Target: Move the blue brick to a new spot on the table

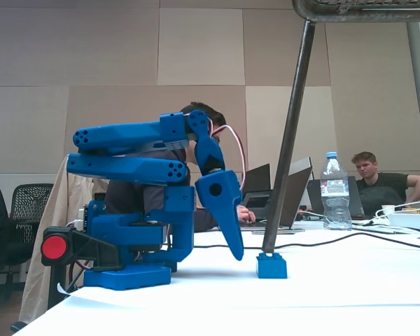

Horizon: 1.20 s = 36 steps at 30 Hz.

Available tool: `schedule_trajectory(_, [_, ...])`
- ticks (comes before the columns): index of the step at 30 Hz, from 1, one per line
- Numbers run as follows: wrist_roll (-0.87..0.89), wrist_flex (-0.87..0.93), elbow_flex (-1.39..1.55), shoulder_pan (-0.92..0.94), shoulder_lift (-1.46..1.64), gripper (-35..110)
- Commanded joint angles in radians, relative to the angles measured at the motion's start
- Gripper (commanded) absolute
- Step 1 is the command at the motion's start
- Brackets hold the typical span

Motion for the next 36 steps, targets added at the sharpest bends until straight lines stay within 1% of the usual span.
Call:
schedule_trajectory(1, [-0.044,-0.025,-0.089,0.034,-0.018,19])
schedule_trajectory(4, [-0.106,-0.041,-0.121,0.078,-0.078,26])
schedule_trajectory(8, [-0.132,-0.115,-0.176,0.107,-0.199,34])
schedule_trajectory(13, [-0.129,-0.190,-0.255,0.084,-0.371,36])
schedule_trajectory(18, [-0.140,-0.290,-0.259,0.071,-0.485,36])
schedule_trajectory(25, [-0.126,-0.428,-0.267,0.063,-0.657,30])
schedule_trajectory(31, [-0.078,-0.518,-0.265,0.037,-0.775,23])
schedule_trajectory(36, [-0.046,-0.581,-0.250,0.026,-0.825,8])
